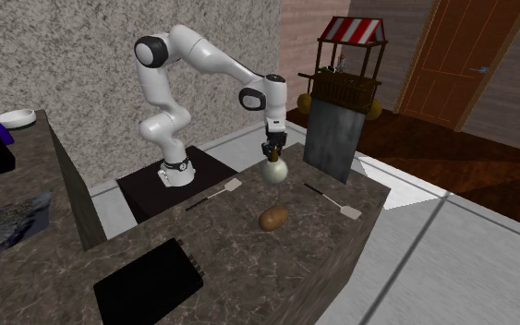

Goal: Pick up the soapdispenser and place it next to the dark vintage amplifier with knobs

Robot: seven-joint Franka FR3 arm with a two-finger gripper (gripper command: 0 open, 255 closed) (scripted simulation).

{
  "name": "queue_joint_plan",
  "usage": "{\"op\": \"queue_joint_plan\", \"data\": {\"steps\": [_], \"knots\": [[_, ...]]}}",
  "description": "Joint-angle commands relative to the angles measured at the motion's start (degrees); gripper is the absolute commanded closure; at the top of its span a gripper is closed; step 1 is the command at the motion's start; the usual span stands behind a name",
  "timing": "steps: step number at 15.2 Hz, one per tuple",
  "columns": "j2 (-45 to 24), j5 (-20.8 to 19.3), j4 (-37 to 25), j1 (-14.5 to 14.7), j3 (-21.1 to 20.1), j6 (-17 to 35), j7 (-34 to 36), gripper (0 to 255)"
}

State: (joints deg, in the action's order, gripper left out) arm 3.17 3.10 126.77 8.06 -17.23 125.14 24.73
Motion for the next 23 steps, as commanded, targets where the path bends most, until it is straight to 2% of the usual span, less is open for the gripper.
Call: {"op": "queue_joint_plan", "data": {"steps": [1, 23], "knots": [[0.8, 0.2, -0.7, 0.0, 0.0, -1.5, -0.1, 255], [5.2, 1.1, -13.4, -0.3, 0.7, -18.4, -0.5, 255]]}}
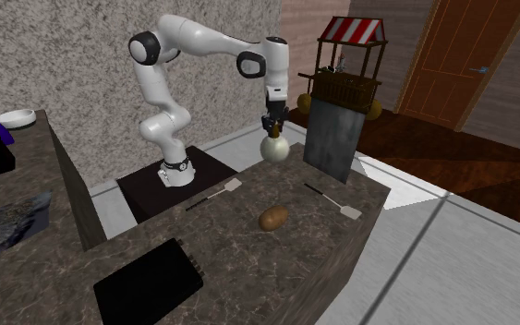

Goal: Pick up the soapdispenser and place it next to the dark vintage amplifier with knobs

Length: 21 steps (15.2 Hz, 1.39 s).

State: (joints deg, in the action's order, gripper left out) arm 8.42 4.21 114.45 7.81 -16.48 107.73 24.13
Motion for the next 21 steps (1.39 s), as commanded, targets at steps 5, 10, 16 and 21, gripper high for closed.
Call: {"op": "queue_joint_plan", "data": {"steps": [5, 10, 16, 21], "knots": [[0.0, -0.1, -4.8, -0.1, 0.1, -4.8, 0.2, 255], [-0.1, -0.2, -8.3, -0.1, 0.2, -8.2, 0.3, 255], [8.8, 1.0, 0.8, -2.7, 5.2, -8.3, -7.8, 255], [14.8, 0.4, 6.5, -4.7, 9.9, -9.0, -14.4, 255]]}}
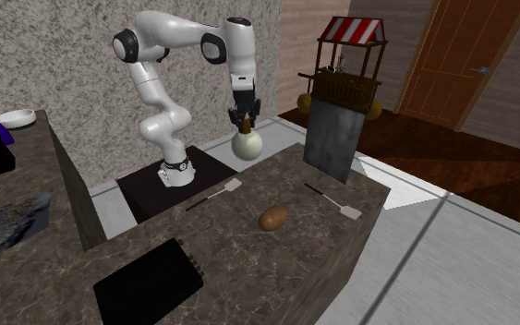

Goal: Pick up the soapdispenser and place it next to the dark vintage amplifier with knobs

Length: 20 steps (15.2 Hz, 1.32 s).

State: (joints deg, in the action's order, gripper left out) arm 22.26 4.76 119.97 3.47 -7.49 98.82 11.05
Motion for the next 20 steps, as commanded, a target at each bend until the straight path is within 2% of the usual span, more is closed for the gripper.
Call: {"op": "queue_joint_plan", "data": {"steps": [1, 10, 20], "knots": [[2.0, -0.4, 1.9, -0.8, 1.9, -0.3, -2.6, 255], [9.0, -4.5, 7.5, -5.1, 11.0, -2.2, -14.5, 255], [10.9, -10.5, 7.7, -10.1, 22.0, -3.6, -28.2, 255]]}}
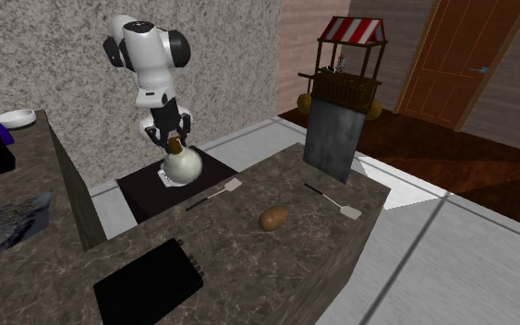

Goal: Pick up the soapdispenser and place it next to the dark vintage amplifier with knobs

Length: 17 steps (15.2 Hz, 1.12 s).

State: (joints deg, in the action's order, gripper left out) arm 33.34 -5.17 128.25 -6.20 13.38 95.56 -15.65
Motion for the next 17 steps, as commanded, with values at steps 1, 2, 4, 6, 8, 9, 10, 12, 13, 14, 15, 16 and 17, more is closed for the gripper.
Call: {"op": "queue_joint_plan", "data": {"steps": [1, 2, 4, 6, 8, 9, 10, 12, 13, 14, 15, 16, 17], "knots": [[-0.3, -1.2, -0.9, -0.9, 2.3, -0.5, -2.9, 255], [-0.6, -1.7, -1.3, -1.3, 3.4, -0.5, -4.3, 255], [-1.2, -2.8, -2.3, -2.1, 5.8, -0.6, -7.1, 255], [-2.2, -3.7, -3.5, -2.9, 8.1, -0.6, -10.0, 255], [-3.4, -4.5, -4.9, -3.5, 10.6, -0.6, -13.0, 255], [-4.1, -4.8, -5.7, -3.8, 11.8, -0.6, -14.4, 255], [-4.9, -5.1, -6.6, -4.0, 13.0, -0.6, -15.9, 255], [-6.6, -5.4, -8.5, -4.5, 15.6, -0.5, -19.0, 255], [-7.6, -5.5, -9.6, -4.7, 16.9, -0.4, -20.6, 255], [-8.7, -5.5, -10.7, -4.8, 18.2, -0.3, -22.2, 255], [-9.8, -5.5, -11.9, -4.9, 19.6, -0.3, -23.8, 255], [-11.1, -5.3, -13.1, -5.0, 20.9, -0.2, -25.5, 255], [-12.4, -5.1, -14.4, -5.1, 22.4, -0.2, -27.2, 255]]}}
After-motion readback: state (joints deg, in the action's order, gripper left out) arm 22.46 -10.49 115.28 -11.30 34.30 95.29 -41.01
